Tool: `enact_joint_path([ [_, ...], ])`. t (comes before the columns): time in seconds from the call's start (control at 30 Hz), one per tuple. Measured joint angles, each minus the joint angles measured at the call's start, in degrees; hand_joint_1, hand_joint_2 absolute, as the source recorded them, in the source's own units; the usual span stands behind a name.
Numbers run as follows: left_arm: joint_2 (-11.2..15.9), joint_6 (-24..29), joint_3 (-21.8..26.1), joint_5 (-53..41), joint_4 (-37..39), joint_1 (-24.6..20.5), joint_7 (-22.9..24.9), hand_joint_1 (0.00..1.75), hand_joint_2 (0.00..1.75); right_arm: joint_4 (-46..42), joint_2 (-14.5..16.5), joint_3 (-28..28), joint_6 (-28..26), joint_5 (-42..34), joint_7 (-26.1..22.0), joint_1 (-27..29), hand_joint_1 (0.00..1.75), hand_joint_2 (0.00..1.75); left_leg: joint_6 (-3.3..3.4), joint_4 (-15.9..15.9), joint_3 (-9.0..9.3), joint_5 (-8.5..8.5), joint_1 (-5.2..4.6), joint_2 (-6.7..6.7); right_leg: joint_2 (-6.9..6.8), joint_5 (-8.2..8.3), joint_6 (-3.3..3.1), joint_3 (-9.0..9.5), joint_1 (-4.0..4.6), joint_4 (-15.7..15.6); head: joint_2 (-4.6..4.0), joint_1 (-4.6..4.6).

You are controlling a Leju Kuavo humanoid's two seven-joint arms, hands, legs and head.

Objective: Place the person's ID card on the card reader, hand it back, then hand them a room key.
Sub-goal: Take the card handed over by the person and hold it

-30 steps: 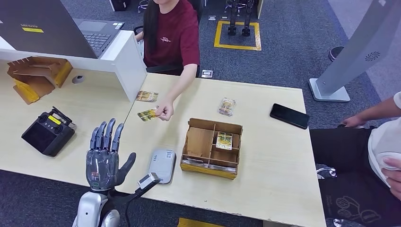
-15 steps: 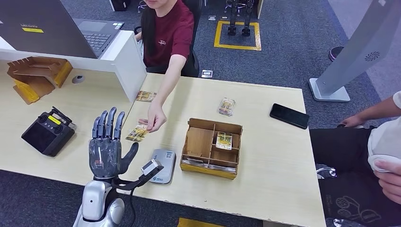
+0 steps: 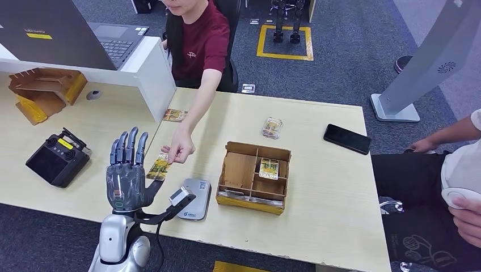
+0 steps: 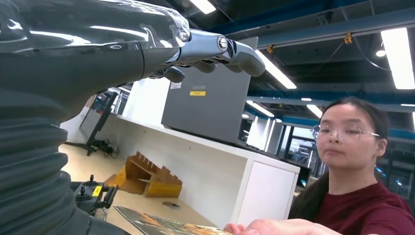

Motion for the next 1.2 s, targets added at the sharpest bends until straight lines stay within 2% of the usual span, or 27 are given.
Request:
enact_joint_path([
  [0.03,-0.1,-0.3,0.1,0.1,0.0,0.0,-0.1,1.39,1.75,0.0,0.0,0.0,0.0,0.2,0.1,0.0,0.0,1.75,0.0,0.0,0.0,0.0,0.0,0.0,0.0,0.0,0.0,0.0,0.0,0.0,0.0,-0.01],
  [0.07,-0.3,-0.7,0.2,0.3,0.0,0.0,-0.2,1.75,1.75,0.0,0.0,0.0,-0.1,0.4,0.1,0.0,0.0,1.75,0.0,0.0,0.0,0.0,0.0,0.0,0.0,0.0,0.0,0.0,0.0,0.0,0.0,-0.01],
  [0.93,-2.4,-2.6,2.4,7.5,0.4,0.4,-6.6,1.75,1.75,-0.1,0.0,-0.7,-0.6,4.7,0.6,0.0,0.0,1.75,0.0,0.0,-0.01,0.0,0.0,0.0,-0.01,0.0,0.0,0.0,0.0,0.0,0.0,-0.01],
  [1.07,-3.0,-6.2,2.7,12.3,-0.1,0.7,-7.7,1.75,1.75,-0.1,0.0,-1.5,-0.9,5.3,0.6,-0.1,0.0,1.75,0.0,0.0,-0.01,0.0,0.0,0.0,-0.01,0.0,0.0,0.0,0.0,0.0,0.0,-0.01],
  [1.2,-4.4,-16.0,3.8,20.4,-0.5,0.7,-6.6,1.75,1.75,-0.1,0.0,-2.4,-0.9,5.6,0.6,-0.1,0.0,1.75,0.0,0.0,-0.01,0.0,0.0,0.0,-0.01,0.0,0.0,0.0,0.0,0.0,0.0,-0.01],
])
